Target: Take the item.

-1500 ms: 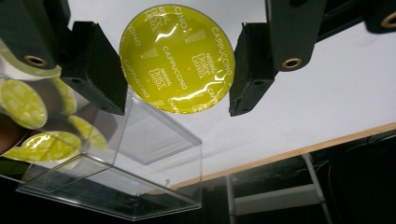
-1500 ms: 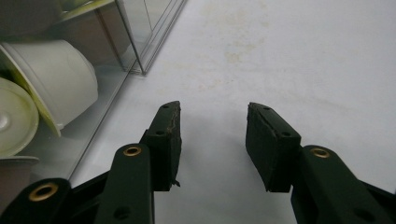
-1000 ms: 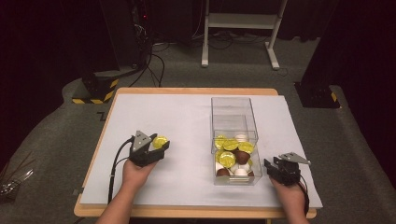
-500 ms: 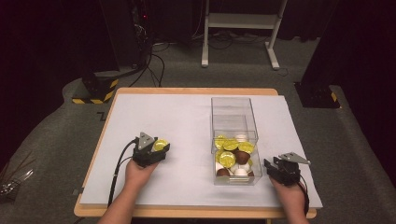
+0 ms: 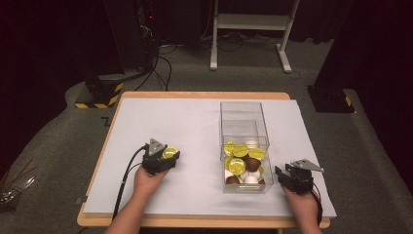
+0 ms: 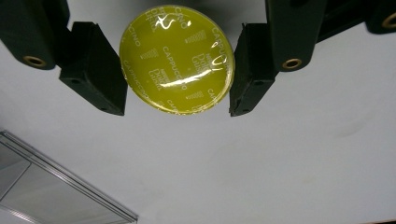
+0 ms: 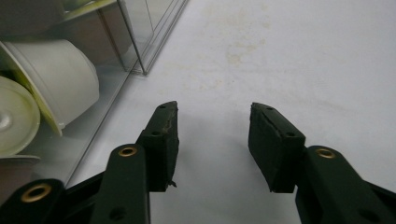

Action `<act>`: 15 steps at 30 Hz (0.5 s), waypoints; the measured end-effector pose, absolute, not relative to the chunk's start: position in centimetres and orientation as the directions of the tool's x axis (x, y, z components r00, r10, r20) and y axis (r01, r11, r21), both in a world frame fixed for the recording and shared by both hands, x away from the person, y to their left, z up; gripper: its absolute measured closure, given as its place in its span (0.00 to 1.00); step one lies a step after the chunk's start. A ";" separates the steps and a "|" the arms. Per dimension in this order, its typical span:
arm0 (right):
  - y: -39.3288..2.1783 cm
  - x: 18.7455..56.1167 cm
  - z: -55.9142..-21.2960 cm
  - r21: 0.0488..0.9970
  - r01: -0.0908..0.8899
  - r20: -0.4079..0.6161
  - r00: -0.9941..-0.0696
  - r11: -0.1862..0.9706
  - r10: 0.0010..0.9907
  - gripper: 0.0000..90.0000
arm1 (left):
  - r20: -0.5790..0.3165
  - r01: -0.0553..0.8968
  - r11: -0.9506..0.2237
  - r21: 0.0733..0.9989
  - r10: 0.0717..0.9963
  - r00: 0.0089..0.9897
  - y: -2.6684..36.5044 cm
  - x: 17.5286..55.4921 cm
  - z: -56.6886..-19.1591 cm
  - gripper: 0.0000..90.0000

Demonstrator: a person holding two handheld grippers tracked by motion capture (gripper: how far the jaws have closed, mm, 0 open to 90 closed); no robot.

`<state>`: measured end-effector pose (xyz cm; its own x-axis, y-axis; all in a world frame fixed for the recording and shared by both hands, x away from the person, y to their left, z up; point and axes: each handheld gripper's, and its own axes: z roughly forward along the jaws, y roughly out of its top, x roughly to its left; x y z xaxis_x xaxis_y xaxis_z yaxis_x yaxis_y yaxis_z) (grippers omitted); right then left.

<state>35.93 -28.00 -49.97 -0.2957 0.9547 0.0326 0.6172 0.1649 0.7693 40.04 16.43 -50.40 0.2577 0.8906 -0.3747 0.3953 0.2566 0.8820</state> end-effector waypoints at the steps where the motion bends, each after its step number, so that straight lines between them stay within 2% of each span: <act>1: -28.0 35.9 -49.9 0.771 0.614 0.032 -0.298 0.166 0.954 0.56 | -0.375 0.396 0.256 0.882 0.891 0.257 16.5 40.0 -50.4 0.43; 5: -27.9 35.8 -49.7 0.776 0.607 0.033 -0.309 0.170 0.951 0.53 | -0.382 0.392 0.267 0.880 0.889 0.252 16.3 40.0 -50.4 0.42; 12: -27.8 35.2 -48.8 0.802 0.574 0.035 -0.322 0.165 0.946 0.53 | -0.386 0.381 0.276 0.882 0.888 0.249 16.1 39.9 -50.4 0.34; 15: -27.7 35.0 -48.6 0.809 0.564 0.034 -0.325 0.165 0.945 0.53 | -0.394 0.378 0.288 0.880 0.886 0.244 16.3 39.7 -50.3 0.33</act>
<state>34.97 -27.68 -48.57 -0.3251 0.9451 0.0338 0.5637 0.1649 0.8094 39.69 16.33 -50.29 0.2435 0.8862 -0.3940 0.3778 0.2875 0.8801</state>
